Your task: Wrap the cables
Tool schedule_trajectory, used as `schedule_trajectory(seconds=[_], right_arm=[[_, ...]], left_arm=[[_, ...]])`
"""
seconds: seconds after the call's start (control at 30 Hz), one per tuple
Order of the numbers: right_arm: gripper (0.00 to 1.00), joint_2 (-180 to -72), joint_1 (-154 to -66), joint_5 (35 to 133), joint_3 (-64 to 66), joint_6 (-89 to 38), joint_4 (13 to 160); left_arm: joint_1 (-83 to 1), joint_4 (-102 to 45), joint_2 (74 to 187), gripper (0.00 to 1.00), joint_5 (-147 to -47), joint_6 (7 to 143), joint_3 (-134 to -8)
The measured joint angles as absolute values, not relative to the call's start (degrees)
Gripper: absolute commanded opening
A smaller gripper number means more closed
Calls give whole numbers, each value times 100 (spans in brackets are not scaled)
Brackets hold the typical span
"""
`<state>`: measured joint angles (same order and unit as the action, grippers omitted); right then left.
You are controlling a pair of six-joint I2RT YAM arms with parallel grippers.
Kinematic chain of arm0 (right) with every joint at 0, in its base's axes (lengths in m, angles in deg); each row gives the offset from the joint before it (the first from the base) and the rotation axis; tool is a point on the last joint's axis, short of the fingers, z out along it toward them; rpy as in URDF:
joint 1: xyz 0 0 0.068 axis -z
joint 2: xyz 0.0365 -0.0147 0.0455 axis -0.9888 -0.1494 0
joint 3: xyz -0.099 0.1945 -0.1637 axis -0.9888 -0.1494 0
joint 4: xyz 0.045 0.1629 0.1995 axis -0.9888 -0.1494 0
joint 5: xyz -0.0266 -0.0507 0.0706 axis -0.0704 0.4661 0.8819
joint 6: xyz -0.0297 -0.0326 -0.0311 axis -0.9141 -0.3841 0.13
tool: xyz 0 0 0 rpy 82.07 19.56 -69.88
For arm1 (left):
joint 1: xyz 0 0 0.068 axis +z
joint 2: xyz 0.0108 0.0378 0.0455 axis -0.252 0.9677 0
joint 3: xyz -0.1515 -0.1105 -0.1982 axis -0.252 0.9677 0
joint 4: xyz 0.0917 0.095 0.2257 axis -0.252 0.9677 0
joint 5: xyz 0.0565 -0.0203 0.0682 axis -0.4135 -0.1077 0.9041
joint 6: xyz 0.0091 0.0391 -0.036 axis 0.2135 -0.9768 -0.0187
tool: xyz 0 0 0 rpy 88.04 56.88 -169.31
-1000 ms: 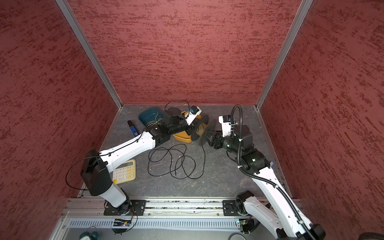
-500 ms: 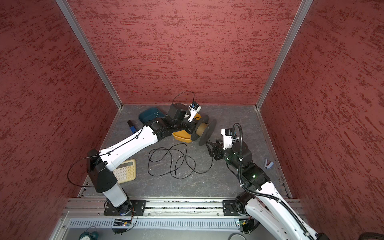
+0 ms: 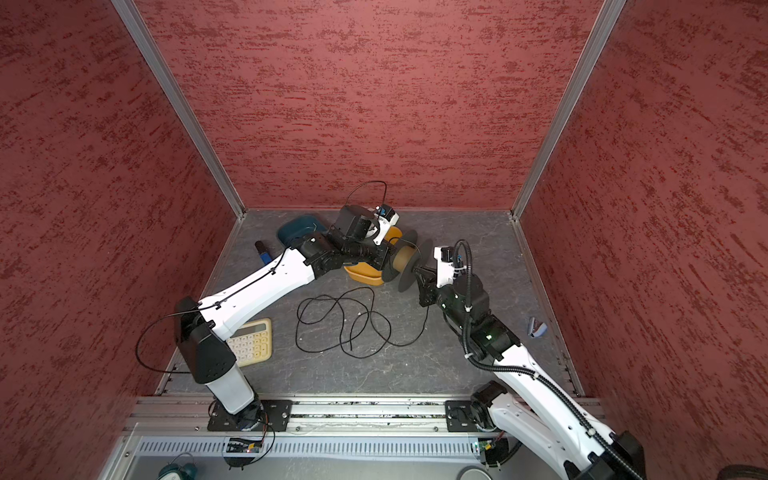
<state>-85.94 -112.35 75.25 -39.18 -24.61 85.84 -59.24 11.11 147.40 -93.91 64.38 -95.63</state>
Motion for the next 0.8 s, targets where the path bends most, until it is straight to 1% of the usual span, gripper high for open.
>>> schedule_trajectory(seconds=[0.03,0.2,0.33,0.4,0.47,0.53,0.63,0.7,0.8], right_arm=[[0,-8612,-11235,7514,-3918,-2466,8613],[0,-8717,-11235,7479,-3829,-2448,8657],[0,-8999,-11235,7481,-3558,-2503,8560],[0,-9115,-11233,7481,-3429,-2577,8453],[0,-9213,-11222,7483,-3306,-2649,8316],[0,-9296,-11191,7503,-3223,-2726,8224],[0,-9342,-11115,7562,-3199,-2796,8112],[0,-9340,-11034,7610,-3199,-2826,8040],[0,-9327,-10900,7745,-3199,-2852,8031]], left_arm=[[-5902,1113,14740,0,-9424,6462,-9537],[-5725,995,14740,1,-9721,6653,-9202],[-5533,756,14762,10,-9902,6768,-8868],[-5463,643,14804,18,-9953,6823,-8767],[-5428,551,14878,21,-10001,6845,-8735],[-5417,490,14952,29,-10047,6851,-8730],[-5412,426,14992,35,-10077,6856,-8698],[-5408,383,14992,43,-10090,6865,-8687],[-5402,280,14992,43,-10101,6843,-8641]])
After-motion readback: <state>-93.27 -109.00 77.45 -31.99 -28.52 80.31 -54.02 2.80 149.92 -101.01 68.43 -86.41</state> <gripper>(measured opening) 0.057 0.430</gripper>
